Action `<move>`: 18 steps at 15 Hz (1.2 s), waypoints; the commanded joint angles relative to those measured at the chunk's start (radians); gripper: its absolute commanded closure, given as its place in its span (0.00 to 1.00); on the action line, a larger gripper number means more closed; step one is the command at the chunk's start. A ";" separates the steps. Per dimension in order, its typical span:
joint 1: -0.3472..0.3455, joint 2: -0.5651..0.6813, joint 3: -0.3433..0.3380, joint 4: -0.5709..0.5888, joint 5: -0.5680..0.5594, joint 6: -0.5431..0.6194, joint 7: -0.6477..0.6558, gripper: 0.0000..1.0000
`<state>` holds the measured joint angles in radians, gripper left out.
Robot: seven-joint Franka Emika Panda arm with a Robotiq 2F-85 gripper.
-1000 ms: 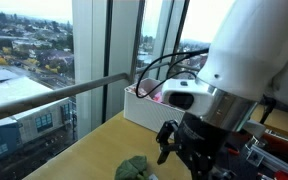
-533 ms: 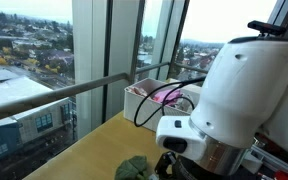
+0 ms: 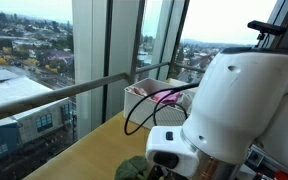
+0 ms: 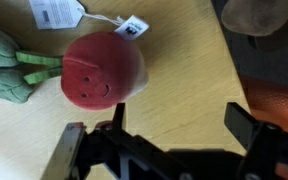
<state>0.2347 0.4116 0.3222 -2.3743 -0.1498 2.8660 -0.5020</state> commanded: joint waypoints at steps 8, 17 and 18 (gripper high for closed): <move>-0.030 -0.079 -0.009 -0.009 -0.068 0.014 0.017 0.00; -0.072 -0.028 -0.039 -0.013 -0.094 0.026 0.016 0.00; -0.075 -0.021 -0.035 -0.016 -0.090 0.028 0.016 0.00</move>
<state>0.1682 0.3718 0.2828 -2.3811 -0.2279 2.8661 -0.5015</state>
